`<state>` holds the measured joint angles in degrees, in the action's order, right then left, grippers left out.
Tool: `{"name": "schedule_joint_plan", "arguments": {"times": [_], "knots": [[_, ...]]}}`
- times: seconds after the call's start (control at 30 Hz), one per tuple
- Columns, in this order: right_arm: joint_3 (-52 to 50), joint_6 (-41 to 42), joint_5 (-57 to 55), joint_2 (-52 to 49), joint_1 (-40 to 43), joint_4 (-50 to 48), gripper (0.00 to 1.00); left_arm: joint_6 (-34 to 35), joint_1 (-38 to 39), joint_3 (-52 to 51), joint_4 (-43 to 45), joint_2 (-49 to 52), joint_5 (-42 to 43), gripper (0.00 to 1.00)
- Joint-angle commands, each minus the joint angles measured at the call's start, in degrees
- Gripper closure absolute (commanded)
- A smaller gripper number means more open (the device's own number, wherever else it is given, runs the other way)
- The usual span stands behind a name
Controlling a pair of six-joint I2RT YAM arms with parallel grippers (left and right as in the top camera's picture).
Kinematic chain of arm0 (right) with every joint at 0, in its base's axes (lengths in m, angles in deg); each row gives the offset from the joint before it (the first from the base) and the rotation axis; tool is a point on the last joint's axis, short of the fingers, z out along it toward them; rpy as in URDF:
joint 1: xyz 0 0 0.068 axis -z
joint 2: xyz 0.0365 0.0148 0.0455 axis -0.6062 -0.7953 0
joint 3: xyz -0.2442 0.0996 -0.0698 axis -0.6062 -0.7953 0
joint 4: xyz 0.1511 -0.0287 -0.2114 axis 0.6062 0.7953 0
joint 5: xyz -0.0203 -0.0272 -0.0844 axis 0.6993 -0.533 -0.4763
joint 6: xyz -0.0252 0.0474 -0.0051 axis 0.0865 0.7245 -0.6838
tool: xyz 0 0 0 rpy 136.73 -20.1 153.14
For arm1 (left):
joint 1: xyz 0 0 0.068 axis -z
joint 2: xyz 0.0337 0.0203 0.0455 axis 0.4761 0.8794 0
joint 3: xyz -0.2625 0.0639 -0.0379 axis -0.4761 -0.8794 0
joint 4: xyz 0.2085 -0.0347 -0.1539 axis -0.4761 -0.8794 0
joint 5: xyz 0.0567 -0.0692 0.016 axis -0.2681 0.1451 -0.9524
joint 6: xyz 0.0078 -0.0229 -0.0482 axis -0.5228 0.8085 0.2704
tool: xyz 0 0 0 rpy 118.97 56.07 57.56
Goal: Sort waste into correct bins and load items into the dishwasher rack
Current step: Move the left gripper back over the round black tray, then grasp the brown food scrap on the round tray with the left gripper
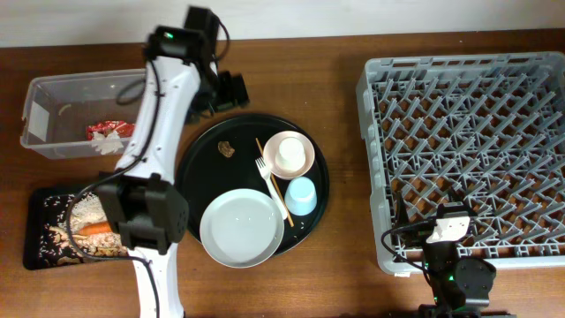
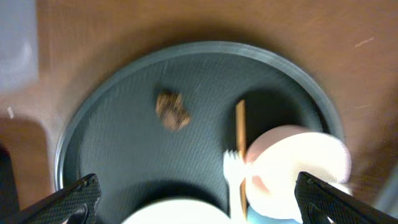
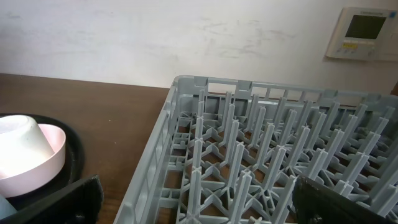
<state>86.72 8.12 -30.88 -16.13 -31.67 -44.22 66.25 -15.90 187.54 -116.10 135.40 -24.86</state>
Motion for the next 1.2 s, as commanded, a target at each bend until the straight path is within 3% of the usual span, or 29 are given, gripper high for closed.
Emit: {"name": "schedule_joint_plan", "arguments": {"times": [0.0,0.23,0.47,0.5,0.7,0.97,1.17], "knots": [[-0.3,0.1,0.3,0.4,0.3,0.2,0.01,4.4,0.9,-10.2,4.8,-1.0,-2.4,0.01],[-0.3,0.1,0.3,0.4,0.3,0.2,0.01,5.9,0.8,-23.5,18.1,-1.0,-0.5,0.02],[-0.3,0.1,0.3,0.4,0.3,0.2,0.01,9.1,0.8,-31.0,26.8,-1.0,-0.9,0.11],[-0.3,0.1,0.3,0.4,0.3,0.2,0.01,9.1,0.8,-31.5,27.7,-1.0,-1.4,0.16],[-0.3,0.1,0.3,0.4,0.3,0.2,0.01,9.4,0.8,-31.8,29.6,-0.9,-2.6,0.33],[-0.3,0.1,0.3,0.4,0.3,0.2,0.01,9.3,0.8,-31.9,32.4,-0.9,-3.6,0.34],[-0.3,0.1,0.3,0.4,0.3,0.2,0.01,9.0,0.8,-31.8,33.0,-0.9,-4.0,0.46]]}}
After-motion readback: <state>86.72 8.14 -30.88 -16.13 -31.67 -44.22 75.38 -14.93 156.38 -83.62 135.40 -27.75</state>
